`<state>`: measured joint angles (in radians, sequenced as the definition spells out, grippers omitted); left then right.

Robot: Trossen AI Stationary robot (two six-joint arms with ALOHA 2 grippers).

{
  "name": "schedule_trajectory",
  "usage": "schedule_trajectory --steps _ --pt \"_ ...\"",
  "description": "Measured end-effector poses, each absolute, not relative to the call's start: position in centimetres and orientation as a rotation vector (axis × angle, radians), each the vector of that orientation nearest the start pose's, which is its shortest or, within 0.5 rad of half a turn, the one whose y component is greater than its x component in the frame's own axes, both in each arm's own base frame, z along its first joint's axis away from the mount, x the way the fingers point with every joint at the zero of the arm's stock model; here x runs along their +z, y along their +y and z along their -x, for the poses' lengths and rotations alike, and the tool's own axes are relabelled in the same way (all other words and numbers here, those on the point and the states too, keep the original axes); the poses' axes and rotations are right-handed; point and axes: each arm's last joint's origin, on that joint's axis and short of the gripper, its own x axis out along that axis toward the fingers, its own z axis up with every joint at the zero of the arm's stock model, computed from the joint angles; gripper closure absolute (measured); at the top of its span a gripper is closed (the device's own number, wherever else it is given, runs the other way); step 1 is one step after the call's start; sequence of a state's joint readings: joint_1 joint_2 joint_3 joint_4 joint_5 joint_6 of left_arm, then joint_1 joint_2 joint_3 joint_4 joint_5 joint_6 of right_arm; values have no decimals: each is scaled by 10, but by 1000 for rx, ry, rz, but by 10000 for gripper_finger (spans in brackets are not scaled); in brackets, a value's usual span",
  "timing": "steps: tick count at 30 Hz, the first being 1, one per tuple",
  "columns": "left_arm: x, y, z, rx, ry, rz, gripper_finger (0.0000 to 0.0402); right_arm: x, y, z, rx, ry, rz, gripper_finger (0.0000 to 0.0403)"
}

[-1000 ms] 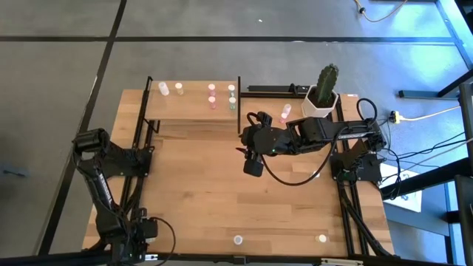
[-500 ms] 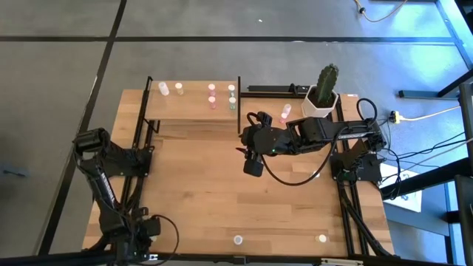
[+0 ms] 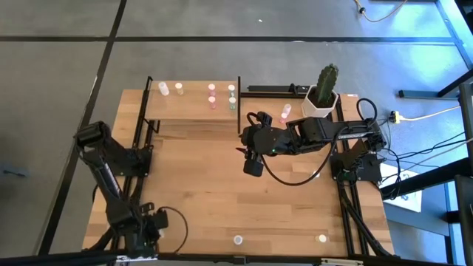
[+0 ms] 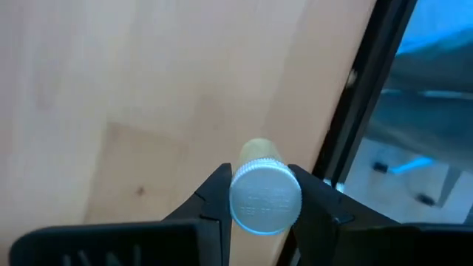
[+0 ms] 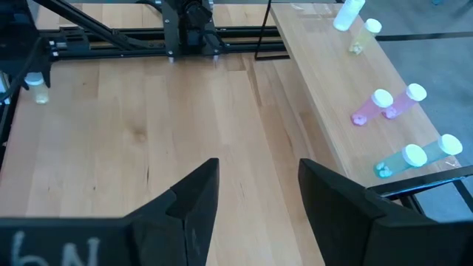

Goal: Pick and place medicine bottles onto shelf by color
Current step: Put the left yellow pill bottle on the shelf and align it with the other yellow pill bottle

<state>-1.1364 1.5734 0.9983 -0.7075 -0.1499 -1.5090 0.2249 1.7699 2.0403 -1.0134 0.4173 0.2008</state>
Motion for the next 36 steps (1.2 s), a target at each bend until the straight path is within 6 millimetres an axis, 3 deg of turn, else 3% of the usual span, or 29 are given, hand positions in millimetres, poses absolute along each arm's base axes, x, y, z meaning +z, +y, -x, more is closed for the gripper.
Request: schedule_trajectory --steps 8,23,28,36 --pt "234 -216 -138 153 1206 543 313 423 67 -355 -343 654 75 214" --pt "298 -100 -135 440 1058 547 313 425 64 -355 -441 624 108 214" --pt "329 -68 -138 548 1033 464 312 425 64 -355 -441 624 109 214" --pt "379 -23 -144 643 921 476 311 425 64 -355 -440 624 108 215"
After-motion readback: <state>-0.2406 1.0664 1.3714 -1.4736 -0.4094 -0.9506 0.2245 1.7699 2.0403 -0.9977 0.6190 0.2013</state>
